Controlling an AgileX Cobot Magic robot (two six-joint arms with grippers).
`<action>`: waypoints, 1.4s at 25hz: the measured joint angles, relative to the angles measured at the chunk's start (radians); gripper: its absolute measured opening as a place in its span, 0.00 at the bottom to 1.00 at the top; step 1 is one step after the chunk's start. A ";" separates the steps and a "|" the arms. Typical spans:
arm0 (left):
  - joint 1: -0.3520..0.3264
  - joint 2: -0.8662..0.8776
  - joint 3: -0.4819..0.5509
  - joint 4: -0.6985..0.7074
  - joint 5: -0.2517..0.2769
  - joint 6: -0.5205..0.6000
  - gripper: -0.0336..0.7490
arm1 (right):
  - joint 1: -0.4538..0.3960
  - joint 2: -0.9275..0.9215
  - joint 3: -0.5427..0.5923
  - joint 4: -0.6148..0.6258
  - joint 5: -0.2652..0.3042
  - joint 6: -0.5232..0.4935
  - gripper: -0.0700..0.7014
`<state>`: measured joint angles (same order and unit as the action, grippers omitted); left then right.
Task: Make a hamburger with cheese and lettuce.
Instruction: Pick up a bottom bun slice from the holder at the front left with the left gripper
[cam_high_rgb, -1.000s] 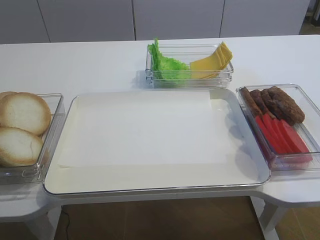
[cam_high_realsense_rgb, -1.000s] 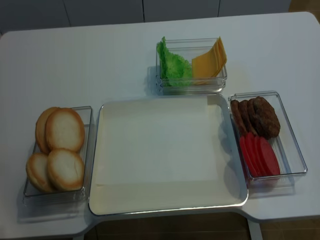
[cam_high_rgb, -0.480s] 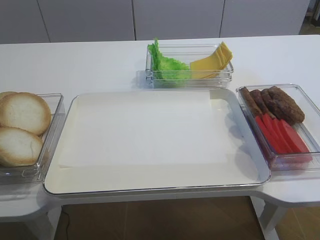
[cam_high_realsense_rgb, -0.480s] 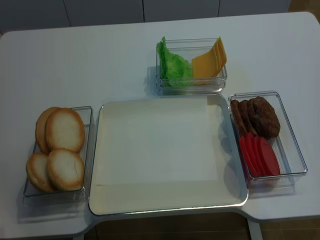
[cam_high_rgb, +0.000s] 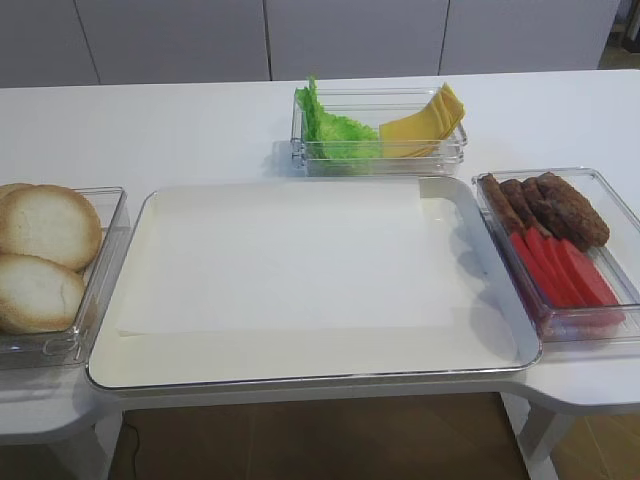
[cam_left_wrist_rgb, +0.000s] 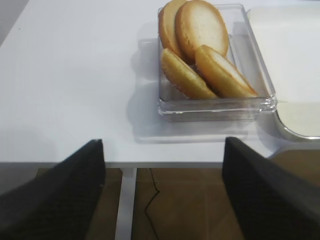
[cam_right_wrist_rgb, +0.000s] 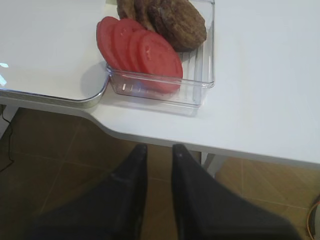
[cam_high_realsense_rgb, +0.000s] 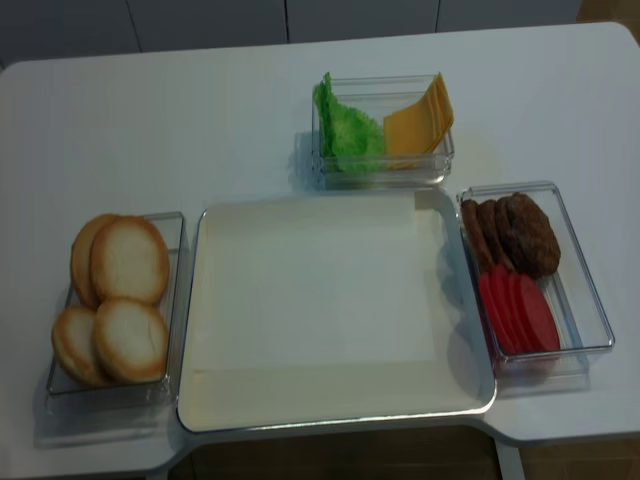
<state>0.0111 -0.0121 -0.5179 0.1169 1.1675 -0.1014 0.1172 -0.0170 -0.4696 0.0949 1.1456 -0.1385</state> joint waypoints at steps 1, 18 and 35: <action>0.000 0.022 -0.018 -0.007 -0.002 -0.004 0.73 | 0.000 0.000 0.000 0.000 0.000 0.000 0.27; 0.000 0.788 -0.408 0.038 -0.210 -0.133 0.71 | 0.000 0.000 0.000 0.000 0.000 0.000 0.27; 0.273 1.436 -0.700 -0.411 -0.137 0.262 0.68 | 0.000 0.000 0.000 0.000 0.000 0.000 0.27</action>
<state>0.2843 1.4238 -1.2177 -0.2943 1.0300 0.1606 0.1172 -0.0170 -0.4696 0.0949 1.1456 -0.1385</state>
